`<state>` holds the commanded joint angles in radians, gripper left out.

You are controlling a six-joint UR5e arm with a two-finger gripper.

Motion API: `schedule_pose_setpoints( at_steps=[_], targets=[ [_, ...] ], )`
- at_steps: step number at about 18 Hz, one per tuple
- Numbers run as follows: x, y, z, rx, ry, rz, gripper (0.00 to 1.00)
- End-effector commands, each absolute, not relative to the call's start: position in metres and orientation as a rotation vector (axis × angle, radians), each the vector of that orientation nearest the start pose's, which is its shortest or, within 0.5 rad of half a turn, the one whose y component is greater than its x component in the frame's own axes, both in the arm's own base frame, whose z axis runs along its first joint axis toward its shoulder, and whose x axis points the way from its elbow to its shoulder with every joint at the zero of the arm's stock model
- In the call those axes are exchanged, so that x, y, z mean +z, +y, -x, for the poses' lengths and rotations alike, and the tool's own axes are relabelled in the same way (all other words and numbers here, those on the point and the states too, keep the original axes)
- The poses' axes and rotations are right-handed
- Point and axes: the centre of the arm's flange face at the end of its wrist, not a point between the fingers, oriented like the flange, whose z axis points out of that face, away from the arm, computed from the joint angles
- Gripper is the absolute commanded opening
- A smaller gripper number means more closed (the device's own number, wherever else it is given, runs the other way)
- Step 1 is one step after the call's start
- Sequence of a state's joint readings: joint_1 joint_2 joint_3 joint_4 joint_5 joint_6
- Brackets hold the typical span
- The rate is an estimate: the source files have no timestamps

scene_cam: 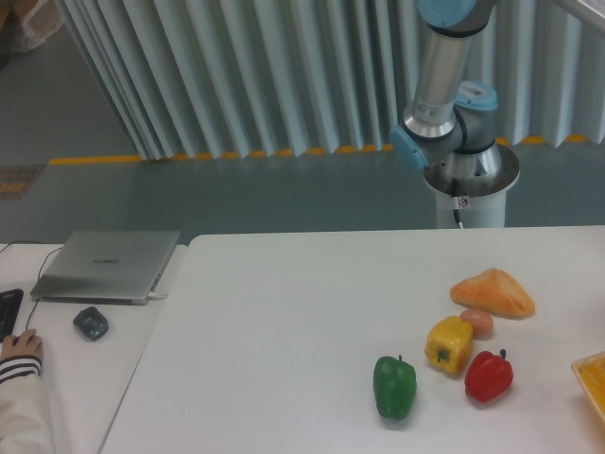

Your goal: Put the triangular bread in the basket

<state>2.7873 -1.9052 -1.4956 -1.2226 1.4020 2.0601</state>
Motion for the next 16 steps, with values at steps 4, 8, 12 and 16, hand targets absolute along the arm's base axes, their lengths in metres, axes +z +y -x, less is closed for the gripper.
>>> schedule_pose_setpoints(
  at_steps=[4, 8, 12, 16],
  targets=[
    [0.377, 0.360, 0.535, 0.154, 1.255, 2.733, 1.00],
    [0.380, 0.349, 0.542, 0.169, 1.301, 2.788, 1.00],
    [0.377, 0.358, 0.535, 0.171, 1.271, 2.733, 1.00],
    [0.372, 0.375, 0.522, 0.137, 1.136, 2.752, 1.00]
  ],
)
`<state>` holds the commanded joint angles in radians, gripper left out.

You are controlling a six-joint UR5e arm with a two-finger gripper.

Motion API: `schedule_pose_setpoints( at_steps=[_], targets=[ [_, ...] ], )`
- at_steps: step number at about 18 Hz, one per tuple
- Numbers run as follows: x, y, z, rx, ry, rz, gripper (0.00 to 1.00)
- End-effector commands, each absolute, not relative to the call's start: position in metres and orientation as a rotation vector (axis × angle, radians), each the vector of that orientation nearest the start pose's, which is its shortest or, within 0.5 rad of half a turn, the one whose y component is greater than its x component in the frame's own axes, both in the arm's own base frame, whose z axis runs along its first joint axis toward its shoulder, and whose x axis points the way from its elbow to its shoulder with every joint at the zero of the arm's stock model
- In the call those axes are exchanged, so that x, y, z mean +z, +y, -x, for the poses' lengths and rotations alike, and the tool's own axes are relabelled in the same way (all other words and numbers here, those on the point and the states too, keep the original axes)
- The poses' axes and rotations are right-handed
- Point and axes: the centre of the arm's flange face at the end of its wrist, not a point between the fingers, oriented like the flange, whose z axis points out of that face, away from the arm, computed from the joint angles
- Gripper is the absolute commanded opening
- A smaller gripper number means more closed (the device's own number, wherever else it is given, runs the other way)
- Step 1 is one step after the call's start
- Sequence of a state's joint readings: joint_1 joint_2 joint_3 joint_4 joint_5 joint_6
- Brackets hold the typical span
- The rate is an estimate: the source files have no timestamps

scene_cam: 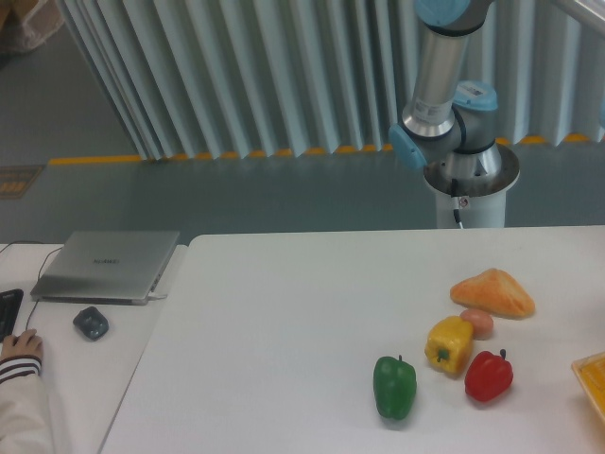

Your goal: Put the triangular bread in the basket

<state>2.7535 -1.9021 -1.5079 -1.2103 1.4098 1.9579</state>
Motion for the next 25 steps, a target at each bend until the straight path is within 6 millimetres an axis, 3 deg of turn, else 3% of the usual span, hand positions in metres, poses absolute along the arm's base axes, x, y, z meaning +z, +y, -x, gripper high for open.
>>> schedule_pose_setpoints(
  at_steps=[5, 9, 11, 13, 16, 20, 22, 25],
  targets=[
    [0.362, 0.417, 0.478, 0.070, 0.995, 2.802, 1.00],
    [0.348, 0.419, 0.453, 0.030, 0.919, 2.765, 1.00],
    [0.353, 0.416, 0.445, 0.028, 0.906, 2.724, 1.00],
    [0.358, 0.414, 0.439, 0.031, 0.917, 2.731, 1.00],
    [0.345, 0.401, 0.421, 0.001, 0.970, 2.825, 1.00],
    [0.328, 0.428, 0.381, -0.055, 1.154, 2.925, 1.00],
    [0.323, 0.431, 0.375, -0.092, 1.181, 2.916, 1.00],
    [0.307, 0.441, 0.350, -0.148, 1.247, 2.904, 1.00]
  ],
)
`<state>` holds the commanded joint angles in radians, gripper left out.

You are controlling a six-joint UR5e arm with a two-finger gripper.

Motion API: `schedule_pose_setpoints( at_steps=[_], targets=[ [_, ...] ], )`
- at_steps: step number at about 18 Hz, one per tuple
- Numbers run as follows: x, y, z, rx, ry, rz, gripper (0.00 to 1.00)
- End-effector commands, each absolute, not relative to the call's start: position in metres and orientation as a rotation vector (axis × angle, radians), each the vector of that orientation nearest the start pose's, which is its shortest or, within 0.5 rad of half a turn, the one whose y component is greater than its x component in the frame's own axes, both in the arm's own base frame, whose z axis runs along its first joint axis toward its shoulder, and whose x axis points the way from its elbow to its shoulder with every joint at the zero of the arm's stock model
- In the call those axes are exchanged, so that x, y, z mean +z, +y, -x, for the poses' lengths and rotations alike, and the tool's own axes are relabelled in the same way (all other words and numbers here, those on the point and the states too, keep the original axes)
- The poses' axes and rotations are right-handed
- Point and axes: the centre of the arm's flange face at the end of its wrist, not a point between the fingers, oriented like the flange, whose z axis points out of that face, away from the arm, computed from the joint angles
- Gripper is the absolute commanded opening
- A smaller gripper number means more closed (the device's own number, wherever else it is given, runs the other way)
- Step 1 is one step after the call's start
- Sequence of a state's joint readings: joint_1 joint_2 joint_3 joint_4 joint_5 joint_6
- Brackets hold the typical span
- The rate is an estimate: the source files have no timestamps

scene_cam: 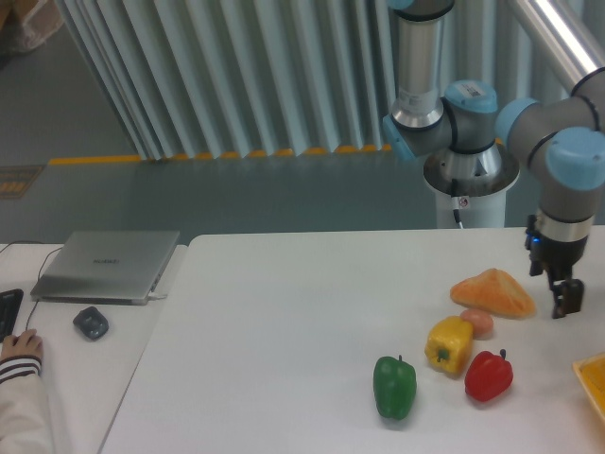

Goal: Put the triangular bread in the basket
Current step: 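Lower the gripper down onto the orange triangular bread, then close the gripper on the triangular bread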

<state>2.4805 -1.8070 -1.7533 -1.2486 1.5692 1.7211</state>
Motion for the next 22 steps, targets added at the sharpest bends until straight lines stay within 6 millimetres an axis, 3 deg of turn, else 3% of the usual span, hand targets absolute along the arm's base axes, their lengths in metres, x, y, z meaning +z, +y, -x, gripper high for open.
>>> schedule_pose_setpoints(
  at_steps=[6, 9, 16, 20, 22],
  targets=[
    [0.281, 0.434, 0.333, -0.243, 1.280, 2.919, 1.00],
    [0.273, 0.429, 0.334, -0.253, 1.318, 2.966, 1.00],
    [0.256, 0.437, 0.333, -0.298, 1.336, 2.962, 0.96],
    [0.258, 0.440, 0.333, -0.288, 1.348, 2.957, 0.69],
    [0.259, 0.439, 0.336, -0.285, 1.350, 2.960, 0.49]
  ],
)
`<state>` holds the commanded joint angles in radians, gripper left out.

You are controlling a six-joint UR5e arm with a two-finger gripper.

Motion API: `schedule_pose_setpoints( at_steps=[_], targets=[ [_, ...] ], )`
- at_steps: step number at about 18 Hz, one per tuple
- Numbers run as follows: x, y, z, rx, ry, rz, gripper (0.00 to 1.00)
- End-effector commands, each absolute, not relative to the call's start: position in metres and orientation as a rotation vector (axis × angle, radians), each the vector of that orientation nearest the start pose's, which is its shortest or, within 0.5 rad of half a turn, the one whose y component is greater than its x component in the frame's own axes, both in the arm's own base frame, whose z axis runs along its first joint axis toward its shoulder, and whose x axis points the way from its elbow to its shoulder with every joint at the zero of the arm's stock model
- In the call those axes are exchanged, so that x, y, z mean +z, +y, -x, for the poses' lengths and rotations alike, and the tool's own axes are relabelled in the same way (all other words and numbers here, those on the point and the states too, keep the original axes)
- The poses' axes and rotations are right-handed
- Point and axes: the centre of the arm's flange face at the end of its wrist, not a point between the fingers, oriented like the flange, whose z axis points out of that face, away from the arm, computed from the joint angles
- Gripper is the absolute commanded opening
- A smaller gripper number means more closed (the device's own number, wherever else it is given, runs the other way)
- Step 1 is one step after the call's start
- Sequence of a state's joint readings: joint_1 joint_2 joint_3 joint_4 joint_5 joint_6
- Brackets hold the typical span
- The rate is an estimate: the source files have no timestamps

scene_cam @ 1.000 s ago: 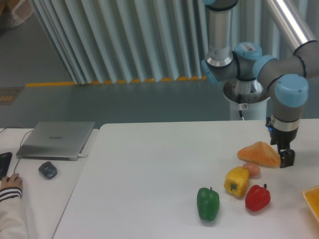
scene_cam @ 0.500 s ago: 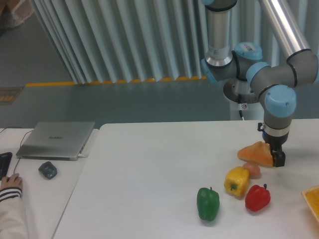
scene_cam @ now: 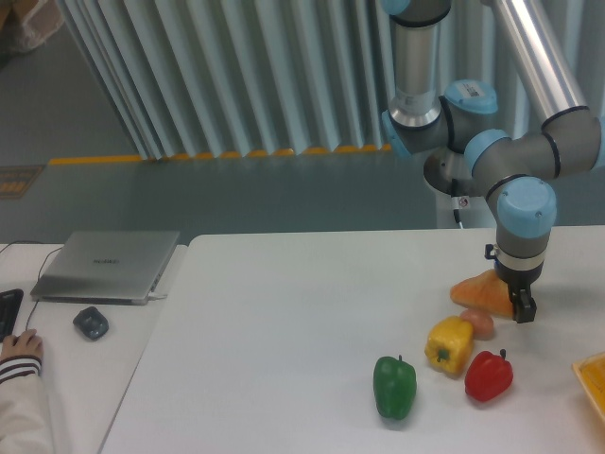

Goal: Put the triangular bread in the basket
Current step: 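Close the gripper on the triangular bread, then lift the bread and carry it toward the orange basket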

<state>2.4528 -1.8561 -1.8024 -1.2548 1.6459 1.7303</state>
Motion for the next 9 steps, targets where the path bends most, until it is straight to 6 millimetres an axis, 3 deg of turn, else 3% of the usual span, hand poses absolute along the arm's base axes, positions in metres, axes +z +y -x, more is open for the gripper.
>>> schedule_pose_setpoints(
  at_steps=[3, 4, 9],
  targets=[
    [0.269, 0.441, 0.341, -0.294, 1.380, 2.946, 0.34],
    [0.273, 0.441, 0.342, -0.318, 1.384, 2.947, 0.20],
    [0.293, 0.438, 0.354, -0.358, 1.406, 2.931, 0.20]
  ],
)
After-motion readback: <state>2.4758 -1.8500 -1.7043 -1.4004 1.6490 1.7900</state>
